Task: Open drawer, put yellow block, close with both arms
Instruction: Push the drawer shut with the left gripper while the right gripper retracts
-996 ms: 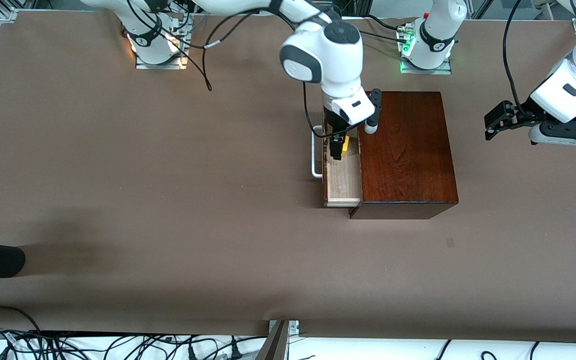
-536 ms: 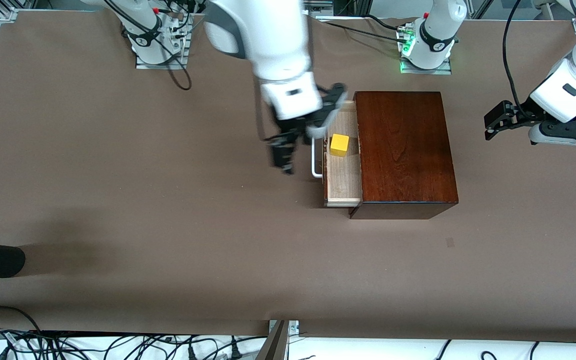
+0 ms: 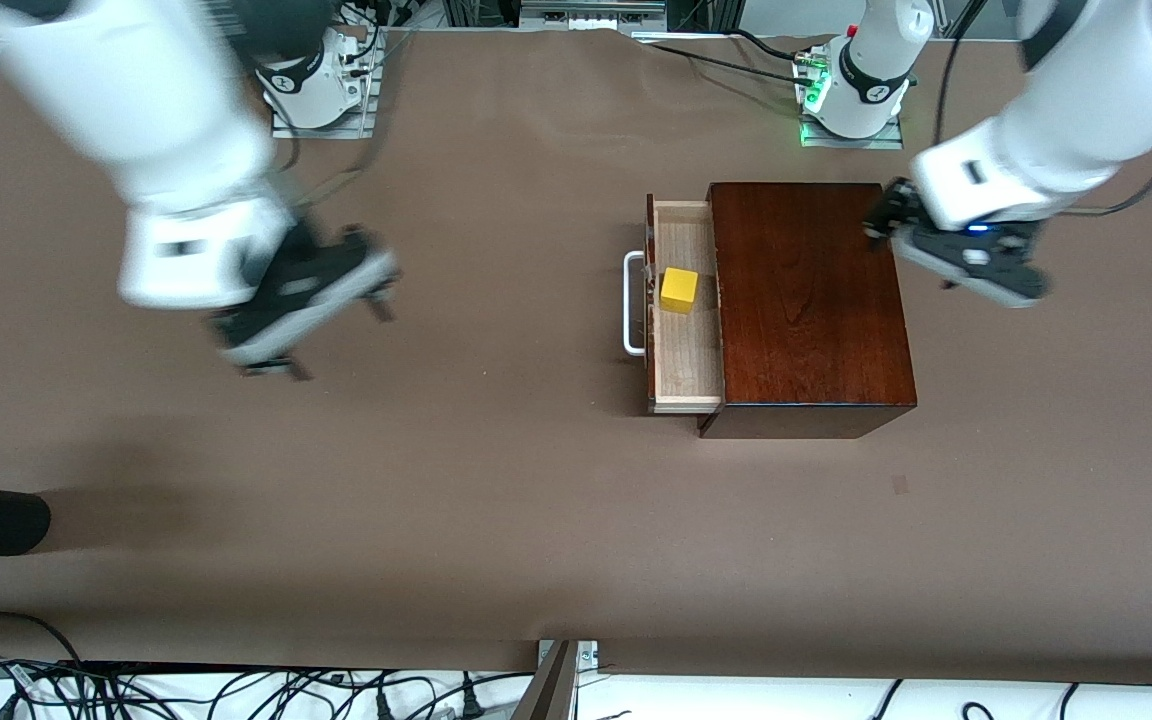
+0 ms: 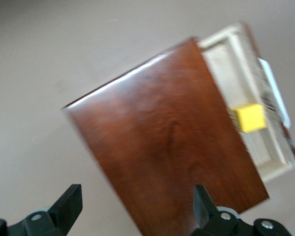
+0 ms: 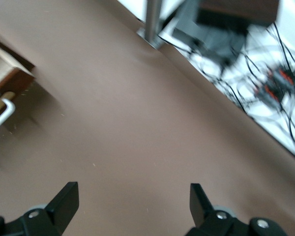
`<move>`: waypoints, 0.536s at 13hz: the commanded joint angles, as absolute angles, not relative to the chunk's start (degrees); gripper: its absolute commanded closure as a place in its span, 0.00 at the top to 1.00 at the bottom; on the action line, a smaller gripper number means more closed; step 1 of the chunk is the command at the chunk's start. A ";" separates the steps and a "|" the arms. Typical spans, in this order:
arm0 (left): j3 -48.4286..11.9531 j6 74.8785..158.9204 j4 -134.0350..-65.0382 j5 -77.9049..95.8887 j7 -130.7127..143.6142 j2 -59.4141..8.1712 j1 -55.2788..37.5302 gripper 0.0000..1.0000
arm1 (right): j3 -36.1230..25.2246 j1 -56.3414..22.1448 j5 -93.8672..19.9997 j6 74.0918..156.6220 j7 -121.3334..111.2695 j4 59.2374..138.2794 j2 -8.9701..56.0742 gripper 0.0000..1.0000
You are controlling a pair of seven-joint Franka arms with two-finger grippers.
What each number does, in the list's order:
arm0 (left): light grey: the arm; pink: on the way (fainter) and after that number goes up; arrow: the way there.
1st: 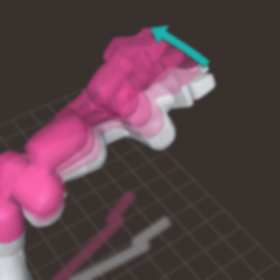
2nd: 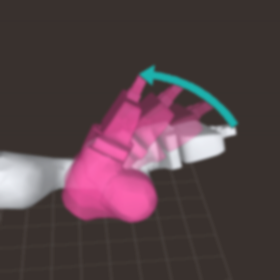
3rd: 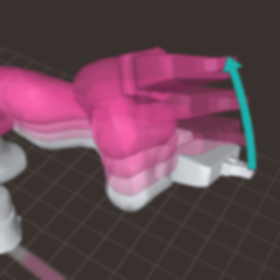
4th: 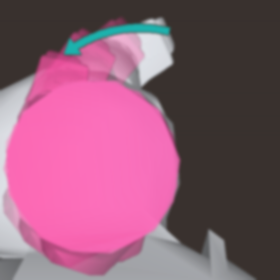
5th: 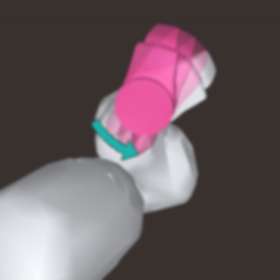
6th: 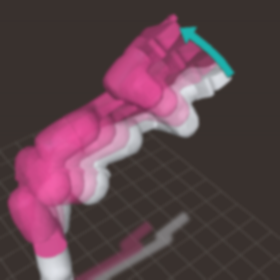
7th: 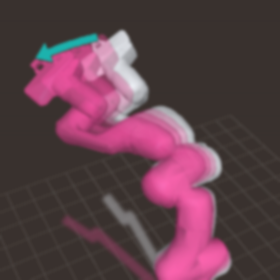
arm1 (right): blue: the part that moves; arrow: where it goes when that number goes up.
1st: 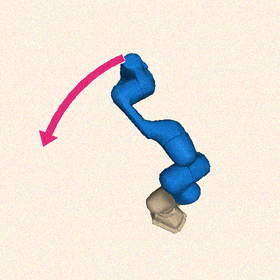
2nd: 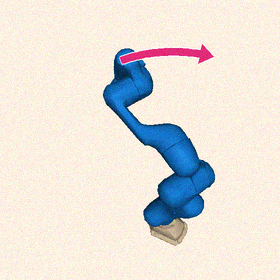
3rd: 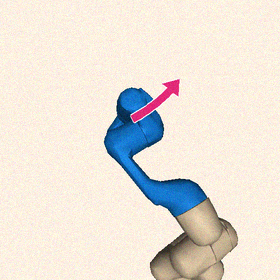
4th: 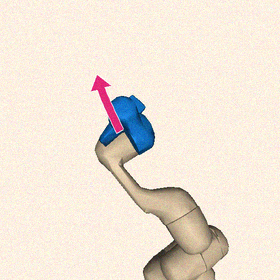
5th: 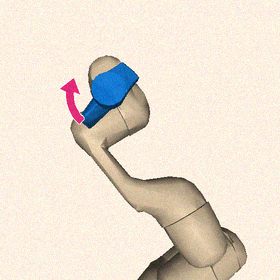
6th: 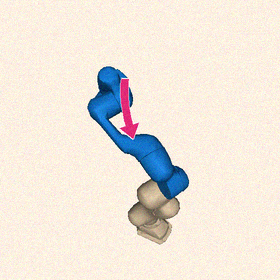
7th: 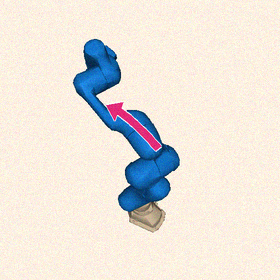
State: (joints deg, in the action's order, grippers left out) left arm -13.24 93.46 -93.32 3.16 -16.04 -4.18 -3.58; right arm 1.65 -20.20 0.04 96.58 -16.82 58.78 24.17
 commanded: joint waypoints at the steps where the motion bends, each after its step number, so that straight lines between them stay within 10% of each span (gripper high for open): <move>1: -15.55 92.28 -89.83 9.20 -29.39 -9.74 -4.74 1.00 | 0.27 -15.75 -2.19 96.85 -16.52 75.36 11.47 1.00; 7: -20.57 105.08 -83.94 11.78 -42.26 -22.49 -18.25 1.00 | -8.26 -13.19 -2.11 96.51 -16.70 92.72 -1.05 1.00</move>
State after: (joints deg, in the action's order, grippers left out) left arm -20.58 101.42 -87.98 11.60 -39.14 -18.62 -13.18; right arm -7.27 -14.20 -1.41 95.79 -16.81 87.14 2.31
